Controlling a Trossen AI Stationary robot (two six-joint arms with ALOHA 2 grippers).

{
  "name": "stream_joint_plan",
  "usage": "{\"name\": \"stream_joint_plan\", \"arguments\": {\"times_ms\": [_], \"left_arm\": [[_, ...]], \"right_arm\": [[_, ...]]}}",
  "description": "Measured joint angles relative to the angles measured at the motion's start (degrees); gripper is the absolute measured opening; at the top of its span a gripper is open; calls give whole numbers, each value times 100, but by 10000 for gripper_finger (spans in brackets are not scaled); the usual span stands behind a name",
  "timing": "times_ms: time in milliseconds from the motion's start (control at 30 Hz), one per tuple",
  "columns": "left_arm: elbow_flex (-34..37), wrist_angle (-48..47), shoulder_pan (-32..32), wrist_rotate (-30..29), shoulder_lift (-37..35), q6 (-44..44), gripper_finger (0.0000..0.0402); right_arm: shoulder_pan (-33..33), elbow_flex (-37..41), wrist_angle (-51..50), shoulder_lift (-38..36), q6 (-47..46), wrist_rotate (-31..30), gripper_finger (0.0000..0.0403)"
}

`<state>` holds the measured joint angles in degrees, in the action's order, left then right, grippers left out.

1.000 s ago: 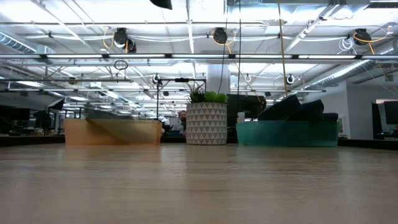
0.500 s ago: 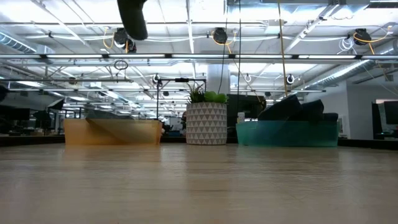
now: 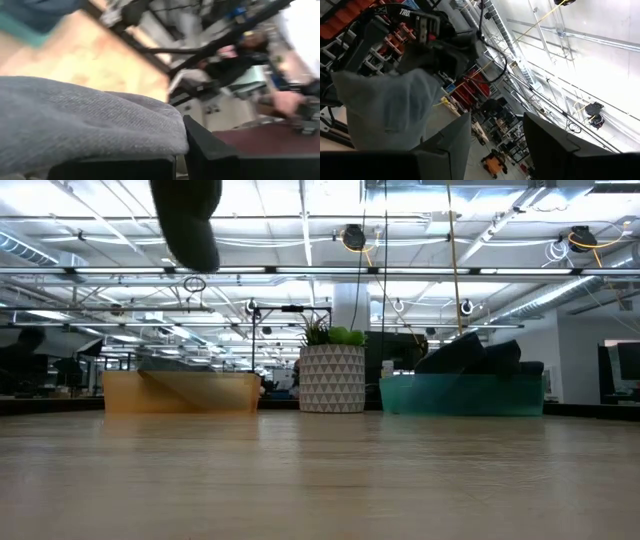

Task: Pick & Place hat
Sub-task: Put the top gray cap into the orange bin

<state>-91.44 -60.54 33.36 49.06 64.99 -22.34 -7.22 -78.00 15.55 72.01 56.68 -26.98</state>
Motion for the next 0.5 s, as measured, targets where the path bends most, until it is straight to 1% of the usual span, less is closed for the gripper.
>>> {"name": "stream_joint_plan", "arguments": {"times_ms": [100,167,233,367,500], "left_arm": [[-2,-500,0,-526,85,394,7],[0,-778,0,-961,143,804,7],[0,-995,0,-1265,191,1279,7],[0,-1277,-7,-1490,359,2439,7],[0,-1429,-9,-1389,574,3268,7]], "right_arm": [[0,0,2,0,243,2,169],[0,0,3,0,470,2,168],[0,0,24,0,564,2,168],[2,0,46,0,424,2,171],[2,0,46,0,51,4,170]]}}
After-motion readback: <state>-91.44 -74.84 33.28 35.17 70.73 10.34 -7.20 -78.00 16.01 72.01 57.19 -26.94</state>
